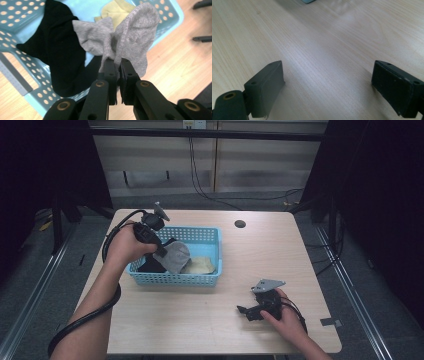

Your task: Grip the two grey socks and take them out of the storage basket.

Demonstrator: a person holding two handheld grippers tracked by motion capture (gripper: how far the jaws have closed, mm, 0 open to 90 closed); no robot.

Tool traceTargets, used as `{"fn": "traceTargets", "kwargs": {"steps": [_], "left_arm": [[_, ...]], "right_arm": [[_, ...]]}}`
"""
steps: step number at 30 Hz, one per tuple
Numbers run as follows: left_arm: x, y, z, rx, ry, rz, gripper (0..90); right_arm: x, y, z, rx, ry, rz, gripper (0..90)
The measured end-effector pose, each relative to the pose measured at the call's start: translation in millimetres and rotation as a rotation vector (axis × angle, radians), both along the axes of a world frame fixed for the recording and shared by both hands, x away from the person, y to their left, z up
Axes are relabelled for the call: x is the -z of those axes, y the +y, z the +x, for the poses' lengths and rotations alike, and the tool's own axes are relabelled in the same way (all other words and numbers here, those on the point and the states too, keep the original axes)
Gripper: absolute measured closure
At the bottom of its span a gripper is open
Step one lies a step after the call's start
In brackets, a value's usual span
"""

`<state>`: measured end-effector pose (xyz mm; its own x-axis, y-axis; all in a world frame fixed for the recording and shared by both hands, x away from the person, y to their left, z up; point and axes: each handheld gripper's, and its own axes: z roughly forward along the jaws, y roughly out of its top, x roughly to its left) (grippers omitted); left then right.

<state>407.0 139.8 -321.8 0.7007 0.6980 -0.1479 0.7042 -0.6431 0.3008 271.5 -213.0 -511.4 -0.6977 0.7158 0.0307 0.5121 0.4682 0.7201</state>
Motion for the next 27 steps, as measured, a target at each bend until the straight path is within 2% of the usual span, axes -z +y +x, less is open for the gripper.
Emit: {"fn": "traceTargets", "kwargs": {"steps": [4, 10, 13, 27], "left_arm": [[-0.6, -7.2, -9.6, 0.035, -0.005, -0.005, 85.2], [-1.2, -20.6, -25.5, 0.100, 0.003, 0.024, 85.2], [-0.1, -25.6, -31.9, 0.133, 0.010, 0.024, 85.2], [28.4, -41.9, -53.9, 0.206, 0.056, 0.026, 85.2]], "right_arm": [[0.0, 0.0, 0.0, 0.000, 0.000, 0.000, 10.4], [-0.1, 0.0, -0.1, 0.001, 0.000, -0.001, 10.4], [0.0, 0.0, -0.1, 0.002, -0.001, -0.001, 10.4], [0.0, 0.0, -0.1, 0.002, -0.001, 0.000, 10.4]]}}
